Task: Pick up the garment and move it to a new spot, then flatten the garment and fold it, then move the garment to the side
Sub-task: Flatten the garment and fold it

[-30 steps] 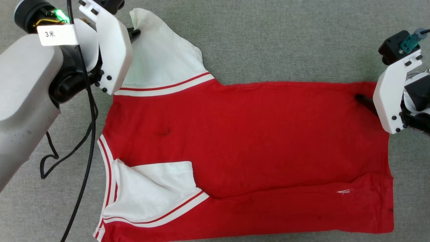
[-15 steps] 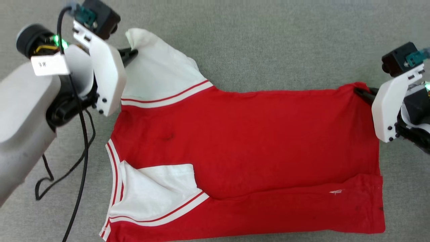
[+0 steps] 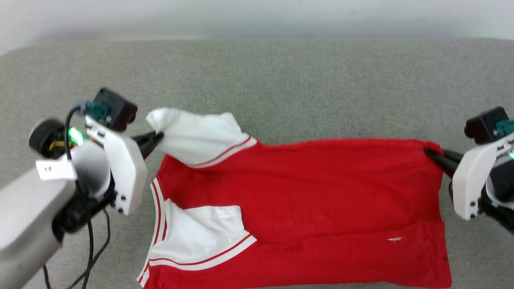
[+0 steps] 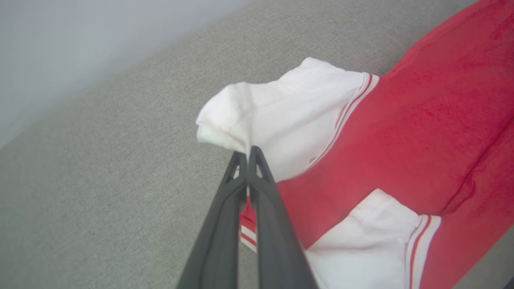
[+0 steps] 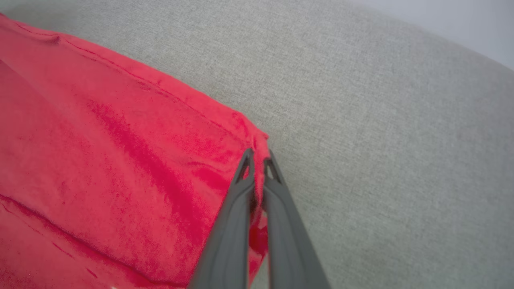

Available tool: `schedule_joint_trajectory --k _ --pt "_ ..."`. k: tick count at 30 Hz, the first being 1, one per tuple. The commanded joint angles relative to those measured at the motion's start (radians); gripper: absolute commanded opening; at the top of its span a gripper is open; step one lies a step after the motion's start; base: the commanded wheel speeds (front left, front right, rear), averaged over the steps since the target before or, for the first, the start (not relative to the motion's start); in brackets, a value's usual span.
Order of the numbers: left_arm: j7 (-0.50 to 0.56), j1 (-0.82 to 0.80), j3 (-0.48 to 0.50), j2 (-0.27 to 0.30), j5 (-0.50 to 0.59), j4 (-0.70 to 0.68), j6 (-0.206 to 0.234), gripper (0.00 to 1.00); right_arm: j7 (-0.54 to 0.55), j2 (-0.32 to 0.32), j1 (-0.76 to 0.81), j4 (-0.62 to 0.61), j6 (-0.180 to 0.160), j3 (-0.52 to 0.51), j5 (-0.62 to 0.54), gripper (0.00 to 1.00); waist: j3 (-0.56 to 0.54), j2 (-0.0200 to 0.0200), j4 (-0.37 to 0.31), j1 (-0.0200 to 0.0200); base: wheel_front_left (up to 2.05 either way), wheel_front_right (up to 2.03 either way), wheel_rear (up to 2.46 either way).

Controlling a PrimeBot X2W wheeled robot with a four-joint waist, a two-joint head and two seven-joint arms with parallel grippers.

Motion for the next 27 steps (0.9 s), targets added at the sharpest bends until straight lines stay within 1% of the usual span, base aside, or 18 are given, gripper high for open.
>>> schedule_joint_trajectory --k 1,4,8,11,15,18,20,25,27 --pt "-0.007 0.021 -0.002 0.006 -0.003 -0.008 0.009 0.0 -0.008 -0.002 0.02 -0.01 -0.002 -0.004 0.005 0.0 -0.022 0.0 0.006 0.0001 0.0 0.0 0.0" --pt "-0.033 0.101 -0.011 0.032 -0.022 -0.058 0.048 0.0 -0.012 -0.02 0.09 -0.038 -0.002 -0.029 0.014 0.0 -0.049 0.0 0.011 0.0001 0.0 0.0 0.0" --pt "-0.079 0.208 -0.021 0.063 -0.046 -0.108 0.096 0.0 -0.013 -0.029 0.188 -0.073 -0.001 -0.064 0.02 0.0 -0.076 0.0 0.014 0.0001 0.0 0.0 0.0" --pt "-0.109 0.283 -0.033 0.073 -0.07 -0.134 0.127 0.0 -0.014 -0.032 0.258 -0.099 -0.001 -0.093 0.027 0.0 -0.087 0.0 0.015 0.0001 0.0 0.0 0.0" --pt "-0.148 0.376 -0.049 0.067 -0.114 -0.138 0.15 0.0 -0.008 -0.021 0.357 -0.129 -0.001 -0.129 0.039 0.0 -0.094 0.0 0.019 0.0001 0.0 0.0 0.0" --pt "-0.168 0.429 -0.061 0.06 -0.134 -0.113 0.157 0.0 -0.001 -0.009 0.422 -0.134 -0.001 -0.158 0.044 0.0 -0.092 0.0 0.021 0.0001 0.0 0.0 0.0" --pt "-0.18 0.458 -0.067 0.044 -0.154 -0.091 0.155 0.0 0.007 0.003 0.453 -0.127 -0.001 -0.169 0.034 0.0 -0.088 0.0 0.02 0.0001 0.0 0.0 0.0" --pt "-0.203 0.496 -0.078 -0.008 -0.191 -0.006 0.124 0.0 0.033 0.056 0.492 -0.084 -0.002 -0.179 0.032 0.0 -0.079 0.0 0.016 0.0001 0.0 0.0 0.0" --pt "-0.215 0.501 -0.08 -0.029 -0.197 0.03 0.115 0.0 0.043 0.071 0.497 -0.062 -0.001 -0.167 0.018 0.0 -0.079 0.0 0.014 0.0001 0.0 0.0 0.0"
